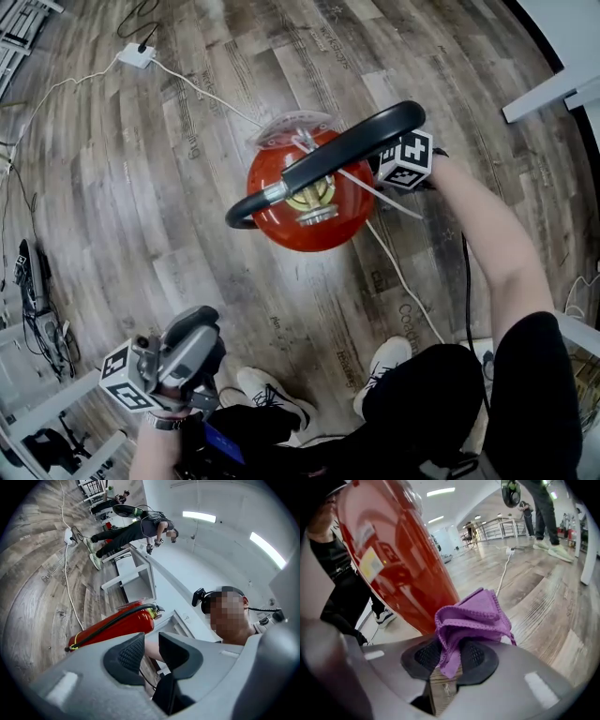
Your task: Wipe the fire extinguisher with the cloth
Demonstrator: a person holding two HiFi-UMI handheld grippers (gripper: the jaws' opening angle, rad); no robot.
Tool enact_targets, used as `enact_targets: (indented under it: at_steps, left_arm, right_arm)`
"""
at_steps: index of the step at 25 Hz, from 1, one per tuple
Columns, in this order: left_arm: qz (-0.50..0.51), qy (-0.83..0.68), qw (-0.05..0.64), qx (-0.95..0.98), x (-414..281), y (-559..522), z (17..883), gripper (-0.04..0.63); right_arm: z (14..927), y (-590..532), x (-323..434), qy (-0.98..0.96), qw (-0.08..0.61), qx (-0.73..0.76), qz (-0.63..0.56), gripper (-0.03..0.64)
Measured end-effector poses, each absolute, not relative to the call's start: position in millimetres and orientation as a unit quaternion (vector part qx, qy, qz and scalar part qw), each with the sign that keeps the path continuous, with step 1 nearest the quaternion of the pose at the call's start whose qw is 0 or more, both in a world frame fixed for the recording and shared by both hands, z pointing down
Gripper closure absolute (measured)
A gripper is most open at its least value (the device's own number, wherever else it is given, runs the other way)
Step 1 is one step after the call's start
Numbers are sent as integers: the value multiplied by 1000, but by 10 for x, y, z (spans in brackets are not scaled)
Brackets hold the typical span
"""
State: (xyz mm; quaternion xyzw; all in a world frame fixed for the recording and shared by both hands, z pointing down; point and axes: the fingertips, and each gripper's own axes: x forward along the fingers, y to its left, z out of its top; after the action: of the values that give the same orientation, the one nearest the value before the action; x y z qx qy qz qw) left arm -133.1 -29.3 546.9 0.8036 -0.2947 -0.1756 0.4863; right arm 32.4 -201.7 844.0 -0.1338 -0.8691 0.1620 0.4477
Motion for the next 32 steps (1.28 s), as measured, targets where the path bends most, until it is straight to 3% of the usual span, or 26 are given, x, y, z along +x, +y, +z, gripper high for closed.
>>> enact_targets:
  at_steps: [11, 20, 22, 28, 32]
  left_arm:
    - [-195, -229, 448, 842, -1142, -386, 5253, 509]
    - [-207, -177, 436, 858, -974, -343, 5025, 509]
    - [-195, -175, 423, 868, -938, -313, 4996, 509]
    - [-188, -184, 409, 874, -978, -318, 4968, 509]
    - [-198, -187, 404, 873, -1010, -325, 4903, 509]
  right_arm:
    - [6678, -1660, 561, -957, 268, -37, 105, 528]
    - [5004, -1016, 539, -974, 226, -8, 21, 526]
    - [4614, -1020, 448, -958, 281, 31, -50, 526]
    - [4296, -1900, 550, -701, 583, 143, -385, 526]
    - [4494, -2055, 384, -588, 665, 75, -453, 528]
